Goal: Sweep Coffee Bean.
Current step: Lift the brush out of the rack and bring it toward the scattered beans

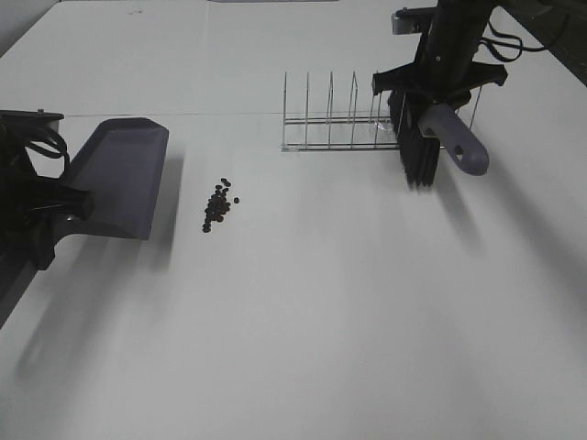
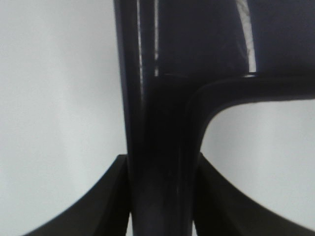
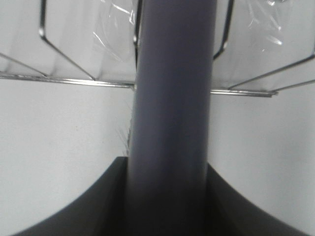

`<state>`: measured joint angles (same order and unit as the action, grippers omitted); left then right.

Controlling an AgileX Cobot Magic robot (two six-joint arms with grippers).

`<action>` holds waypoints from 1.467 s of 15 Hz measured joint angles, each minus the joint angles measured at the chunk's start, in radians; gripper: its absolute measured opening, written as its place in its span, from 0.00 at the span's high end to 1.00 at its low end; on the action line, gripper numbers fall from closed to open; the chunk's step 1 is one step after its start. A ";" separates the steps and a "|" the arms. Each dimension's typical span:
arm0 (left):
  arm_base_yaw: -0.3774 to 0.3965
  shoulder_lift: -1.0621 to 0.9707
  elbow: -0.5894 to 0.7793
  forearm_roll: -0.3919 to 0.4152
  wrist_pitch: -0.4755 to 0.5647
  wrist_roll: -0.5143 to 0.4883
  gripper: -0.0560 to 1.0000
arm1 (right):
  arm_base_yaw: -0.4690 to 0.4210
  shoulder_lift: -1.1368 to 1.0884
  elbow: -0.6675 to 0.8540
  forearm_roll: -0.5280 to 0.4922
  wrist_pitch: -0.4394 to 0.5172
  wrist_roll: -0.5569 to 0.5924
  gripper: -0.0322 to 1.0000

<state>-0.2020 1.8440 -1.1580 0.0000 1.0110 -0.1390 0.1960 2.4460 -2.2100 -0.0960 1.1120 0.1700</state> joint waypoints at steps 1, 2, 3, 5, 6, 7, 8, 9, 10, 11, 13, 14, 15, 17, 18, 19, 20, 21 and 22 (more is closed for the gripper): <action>0.000 -0.001 0.000 0.000 0.000 0.000 0.62 | 0.000 -0.035 -0.002 -0.002 0.001 0.000 0.67; 0.000 -0.002 0.000 0.000 0.000 0.001 0.62 | 0.000 -0.075 -0.004 -0.002 0.000 0.000 0.67; 0.000 -0.003 0.000 0.000 0.000 0.006 0.62 | 0.002 -0.122 -0.005 -0.002 -0.001 0.000 0.67; 0.000 -0.004 0.000 0.000 0.000 0.012 0.62 | 0.002 -0.197 -0.008 -0.002 0.039 0.000 0.67; 0.000 -0.005 0.000 0.000 0.000 0.015 0.62 | 0.002 -0.225 -0.008 0.000 0.077 0.000 0.67; 0.000 -0.022 0.001 0.000 0.018 0.000 0.62 | 0.014 -0.273 -0.008 0.000 0.112 0.000 0.67; 0.000 -0.038 0.012 0.007 0.024 -0.012 0.62 | 0.027 -0.288 -0.008 0.000 0.112 0.000 0.67; 0.000 -0.051 0.032 0.007 0.020 -0.023 0.62 | 0.045 -0.291 -0.008 0.001 0.112 0.000 0.67; 0.000 -0.052 0.042 0.007 0.019 -0.025 0.62 | 0.057 -0.291 -0.008 0.001 0.113 0.000 0.67; 0.000 -0.052 0.068 0.007 0.007 -0.030 0.62 | 0.083 -0.291 -0.008 0.001 0.115 0.000 0.67; 0.000 -0.052 0.122 0.007 -0.059 -0.051 0.62 | 0.154 -0.298 -0.008 -0.001 0.119 0.000 0.67; 0.000 -0.051 0.130 0.007 -0.085 -0.052 0.62 | 0.194 -0.302 -0.008 -0.008 0.121 0.003 0.67; 0.000 -0.051 0.131 0.007 -0.107 -0.052 0.62 | 0.236 -0.304 -0.008 -0.024 0.121 0.017 0.67; 0.000 -0.034 0.131 0.007 -0.137 -0.052 0.62 | 0.301 -0.305 -0.008 -0.049 0.121 0.035 0.67; 0.000 -0.009 0.131 0.007 -0.137 -0.052 0.62 | 0.318 -0.305 -0.008 -0.055 0.121 0.039 0.67; 0.000 0.004 0.131 0.007 -0.137 -0.052 0.62 | 0.324 -0.305 -0.008 -0.059 0.121 0.046 0.67; 0.000 0.033 0.131 0.006 -0.142 -0.052 0.62 | 0.330 -0.305 -0.008 -0.067 0.121 0.054 0.67; -0.006 0.055 0.131 0.006 -0.156 -0.052 0.62 | 0.330 -0.305 -0.008 -0.083 0.122 0.059 0.67; -0.025 0.070 0.131 0.007 -0.174 -0.052 0.62 | 0.330 -0.305 -0.003 -0.104 0.122 0.066 0.67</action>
<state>-0.2270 1.9140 -1.0270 0.0070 0.8370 -0.1910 0.5260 2.1410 -2.2130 -0.2000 1.2340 0.2360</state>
